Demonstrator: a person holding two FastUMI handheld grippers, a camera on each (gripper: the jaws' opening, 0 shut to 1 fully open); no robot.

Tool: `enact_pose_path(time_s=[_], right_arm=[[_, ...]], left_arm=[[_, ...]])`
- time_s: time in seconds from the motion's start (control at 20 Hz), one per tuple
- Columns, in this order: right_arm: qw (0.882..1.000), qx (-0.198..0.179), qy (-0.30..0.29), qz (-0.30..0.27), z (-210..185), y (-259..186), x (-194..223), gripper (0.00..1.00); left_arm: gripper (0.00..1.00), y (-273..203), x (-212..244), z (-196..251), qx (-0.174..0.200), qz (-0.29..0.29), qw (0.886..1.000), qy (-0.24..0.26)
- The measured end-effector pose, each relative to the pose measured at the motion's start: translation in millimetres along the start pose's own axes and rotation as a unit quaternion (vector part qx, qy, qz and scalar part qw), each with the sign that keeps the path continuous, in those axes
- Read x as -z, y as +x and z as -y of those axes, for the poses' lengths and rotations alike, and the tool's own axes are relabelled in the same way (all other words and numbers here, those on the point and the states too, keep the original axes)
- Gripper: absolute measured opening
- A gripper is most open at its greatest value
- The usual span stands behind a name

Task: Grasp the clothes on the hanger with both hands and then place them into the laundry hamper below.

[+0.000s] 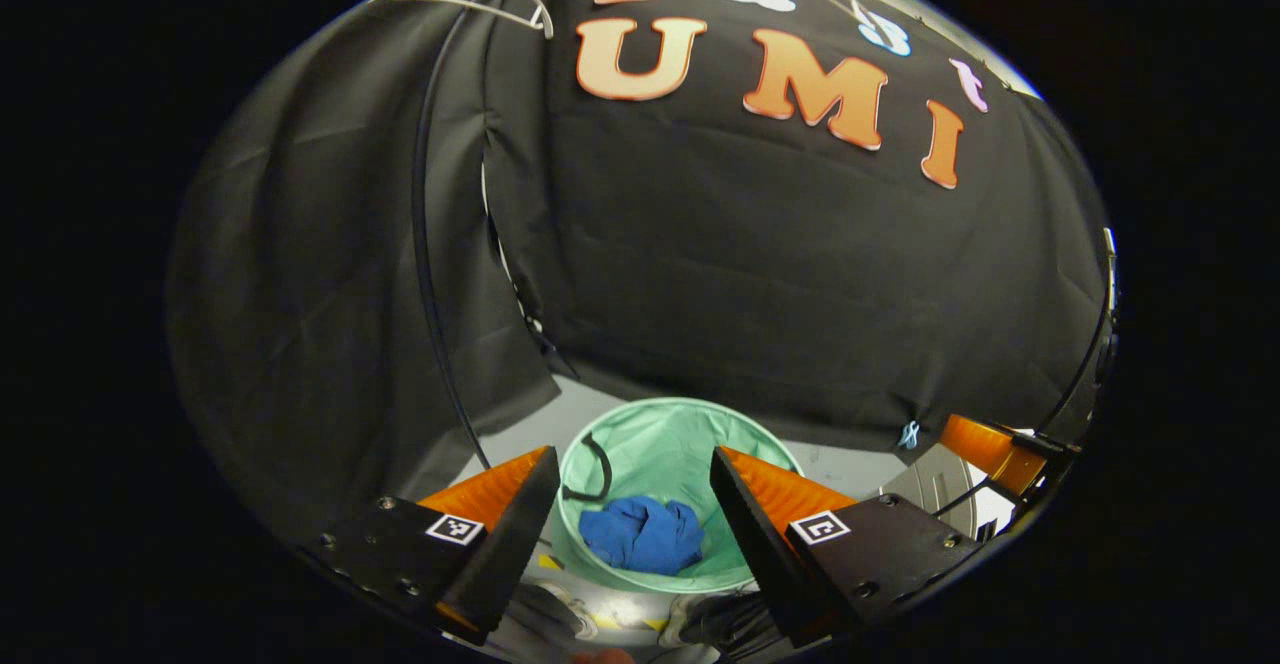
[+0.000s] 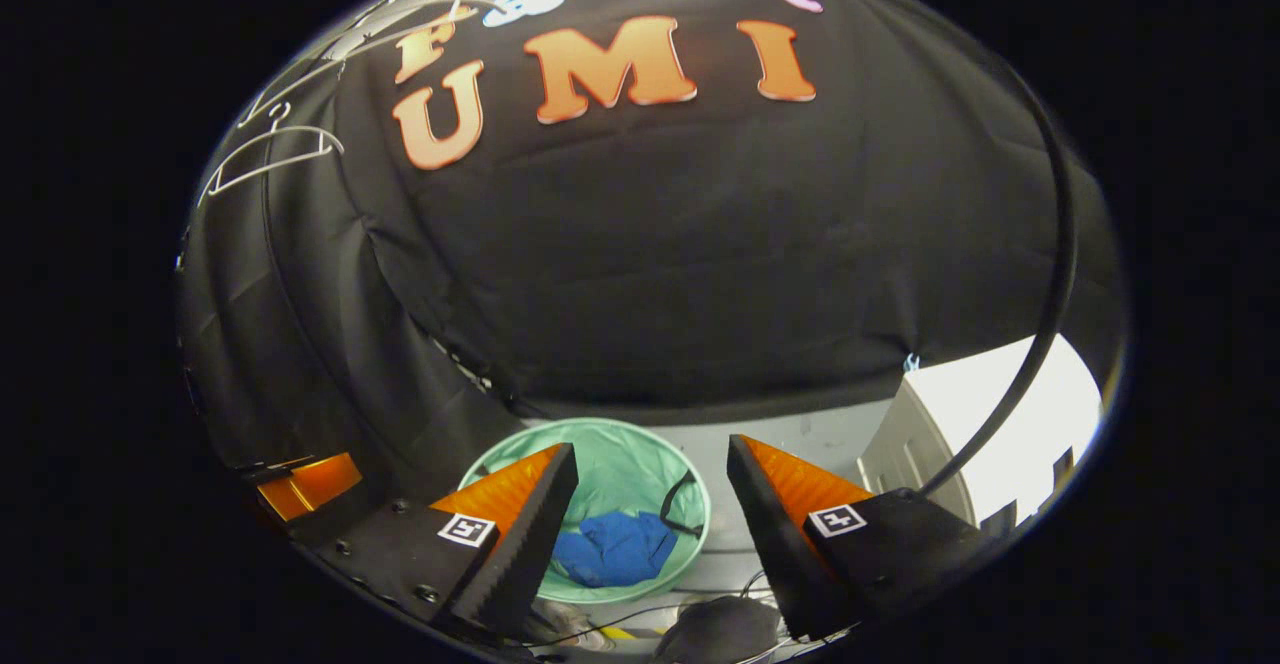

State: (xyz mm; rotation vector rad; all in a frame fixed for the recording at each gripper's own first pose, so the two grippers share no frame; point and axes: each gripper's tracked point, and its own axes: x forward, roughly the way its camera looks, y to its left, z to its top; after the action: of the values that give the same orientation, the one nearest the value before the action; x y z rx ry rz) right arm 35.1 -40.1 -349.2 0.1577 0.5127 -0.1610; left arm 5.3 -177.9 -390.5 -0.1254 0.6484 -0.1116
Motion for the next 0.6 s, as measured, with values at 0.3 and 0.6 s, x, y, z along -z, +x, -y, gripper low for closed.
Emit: enact_pose_path(time_s=[0.3,0.6], right_arm=[[0.993,0.006,-0.029,0.112,-3.0,-66.0,-91.1,0.98],[0.983,0.029,-0.047,0.176,3.1,-117.0,-133.0,0.98]], left_arm=[[0.96,-71.3,-106.6,-12.2,-0.004,0.122,0.992,0.000],[0.94,-129.0,-174.3,-38.3,-0.023,0.220,0.975,0.003]])
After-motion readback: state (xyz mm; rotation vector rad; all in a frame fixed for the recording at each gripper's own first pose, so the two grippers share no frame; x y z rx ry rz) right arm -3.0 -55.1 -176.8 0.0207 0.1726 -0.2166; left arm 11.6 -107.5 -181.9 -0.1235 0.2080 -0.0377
